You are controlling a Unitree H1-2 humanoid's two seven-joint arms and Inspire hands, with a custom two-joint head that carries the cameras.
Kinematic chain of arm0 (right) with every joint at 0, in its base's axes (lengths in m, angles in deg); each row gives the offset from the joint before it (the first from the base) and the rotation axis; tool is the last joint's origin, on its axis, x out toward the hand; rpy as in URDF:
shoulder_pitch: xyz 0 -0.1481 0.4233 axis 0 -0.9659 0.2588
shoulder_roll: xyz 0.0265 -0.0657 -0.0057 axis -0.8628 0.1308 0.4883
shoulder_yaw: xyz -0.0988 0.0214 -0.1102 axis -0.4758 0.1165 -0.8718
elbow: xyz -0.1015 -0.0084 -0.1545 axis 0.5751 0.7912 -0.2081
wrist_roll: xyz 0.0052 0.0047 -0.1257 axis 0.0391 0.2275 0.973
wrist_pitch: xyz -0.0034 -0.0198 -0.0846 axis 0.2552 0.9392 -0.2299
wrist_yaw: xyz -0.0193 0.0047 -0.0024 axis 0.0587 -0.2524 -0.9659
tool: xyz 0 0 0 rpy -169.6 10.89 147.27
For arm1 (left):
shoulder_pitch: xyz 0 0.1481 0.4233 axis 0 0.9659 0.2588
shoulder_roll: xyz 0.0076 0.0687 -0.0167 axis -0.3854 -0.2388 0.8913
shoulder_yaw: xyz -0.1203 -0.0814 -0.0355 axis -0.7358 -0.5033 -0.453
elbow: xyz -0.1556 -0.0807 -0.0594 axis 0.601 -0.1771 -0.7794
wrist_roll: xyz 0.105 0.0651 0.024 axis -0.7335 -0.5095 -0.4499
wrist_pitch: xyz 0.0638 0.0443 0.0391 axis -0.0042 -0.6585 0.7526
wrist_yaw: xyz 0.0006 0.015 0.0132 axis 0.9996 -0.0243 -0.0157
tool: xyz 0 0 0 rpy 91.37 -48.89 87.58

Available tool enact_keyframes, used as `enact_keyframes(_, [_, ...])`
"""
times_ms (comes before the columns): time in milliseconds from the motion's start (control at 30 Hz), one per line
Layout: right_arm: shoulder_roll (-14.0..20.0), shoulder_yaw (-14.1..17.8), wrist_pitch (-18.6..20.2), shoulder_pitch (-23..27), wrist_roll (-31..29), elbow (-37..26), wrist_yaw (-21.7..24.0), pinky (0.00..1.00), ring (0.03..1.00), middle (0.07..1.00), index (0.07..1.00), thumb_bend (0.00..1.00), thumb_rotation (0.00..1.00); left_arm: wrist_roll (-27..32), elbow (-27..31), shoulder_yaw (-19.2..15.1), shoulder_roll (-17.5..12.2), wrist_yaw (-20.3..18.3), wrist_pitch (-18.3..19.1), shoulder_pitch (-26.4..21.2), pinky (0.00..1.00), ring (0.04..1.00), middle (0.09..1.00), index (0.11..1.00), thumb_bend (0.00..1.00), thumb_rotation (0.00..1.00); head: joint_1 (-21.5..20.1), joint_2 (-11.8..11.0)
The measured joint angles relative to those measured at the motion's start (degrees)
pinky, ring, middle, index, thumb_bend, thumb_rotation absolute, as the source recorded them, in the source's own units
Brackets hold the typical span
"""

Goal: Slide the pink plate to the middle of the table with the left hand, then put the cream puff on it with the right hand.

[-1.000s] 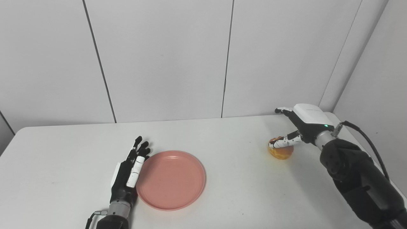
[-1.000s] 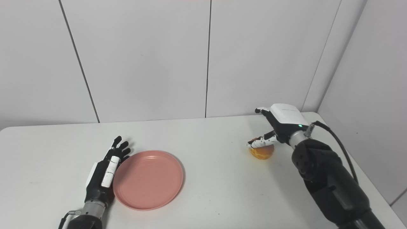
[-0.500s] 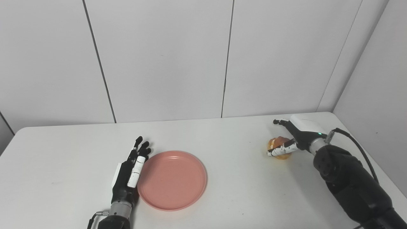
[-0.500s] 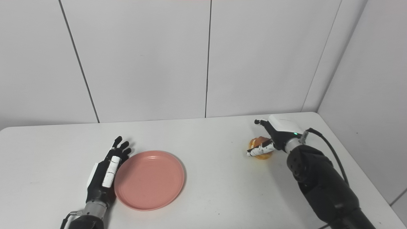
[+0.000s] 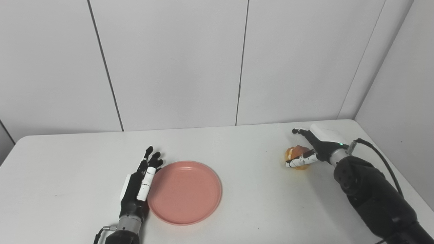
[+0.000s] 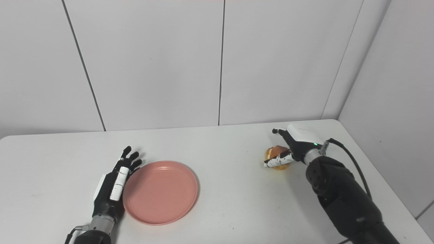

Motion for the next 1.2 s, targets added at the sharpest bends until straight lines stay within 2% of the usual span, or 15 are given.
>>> enact_keyframes(100, [0.0,0.0,-0.1,0.0,-0.2,1.1,0.0,0.75,0.857,0.875,0.848,1.00,0.44,0.1,0.2,0.0,0.0,-0.1,0.2,0.0,0.91,0.909,0.938,0.963,0.84,0.85,0.2,0.1])
enact_keyframes(200, [0.2,0.0,-0.2,0.0,-0.5,1.4,-0.2,0.75,0.848,0.869,0.840,1.00,0.44,0.1,0.5,0.1,0.1,-0.1,0.4,0.2,0.91,0.905,0.937,0.961,0.84,0.86,0.3,0.3])
enact_keyframes(433, [0.2,0.0,-0.7,-0.1,-1.0,2.8,-2.3,0.71,0.817,0.849,0.820,1.00,0.31,0.1,1.3,0.2,0.1,-0.5,0.8,0.5,0.94,0.915,0.946,0.964,0.85,0.86,0.4,0.4])
enact_keyframes(500, [0.1,0.0,-0.7,-0.1,-1.0,3.0,-2.6,0.69,0.790,0.830,0.811,1.00,0.29,0.1,1.4,0.2,0.1,-0.5,1.0,0.5,0.92,0.909,0.944,0.961,0.85,0.86,0.4,0.5])
enact_keyframes(533, [0.1,0.0,-0.7,-0.1,-1.0,3.2,-3.0,0.61,0.733,0.803,0.801,0.99,0.28,0.1,1.4,0.2,0.1,-0.5,1.0,0.6,0.92,0.909,0.944,0.959,0.85,0.86,0.5,0.5])
enact_keyframes(600, [0.0,0.0,-0.8,-0.2,-1.2,3.4,-3.7,0.55,0.672,0.767,0.779,0.98,0.27,0.1,1.4,0.1,0.1,-0.5,1.1,0.6,0.93,0.913,0.948,0.964,0.84,0.86,0.6,0.6])
enact_keyframes(800, [-0.8,0.8,-5.0,-1.2,-2.9,5.1,-8.9,0.45,0.542,0.670,0.715,0.91,0.21,0.1,1.9,0.2,0.1,-0.5,1.9,0.7,0.93,0.911,0.942,0.962,0.85,0.85,0.9,0.8])
enact_keyframes(1100, [-1.9,1.2,-9.6,-2.0,-4.3,6.8,-14.4,0.42,0.507,0.600,0.637,0.78,0.12,0.0,1.9,0.2,0.1,-0.5,1.9,0.7,0.92,0.908,0.940,0.958,0.84,0.85,1.3,1.0])
enact_keyframes(1200, [-2.2,1.1,-9.9,-2.0,-4.3,7.3,-15.5,0.42,0.491,0.572,0.630,0.76,0.10,0.0,1.9,0.3,0.1,-0.5,1.9,0.7,0.91,0.904,0.940,0.958,0.83,0.85,1.3,1.0])
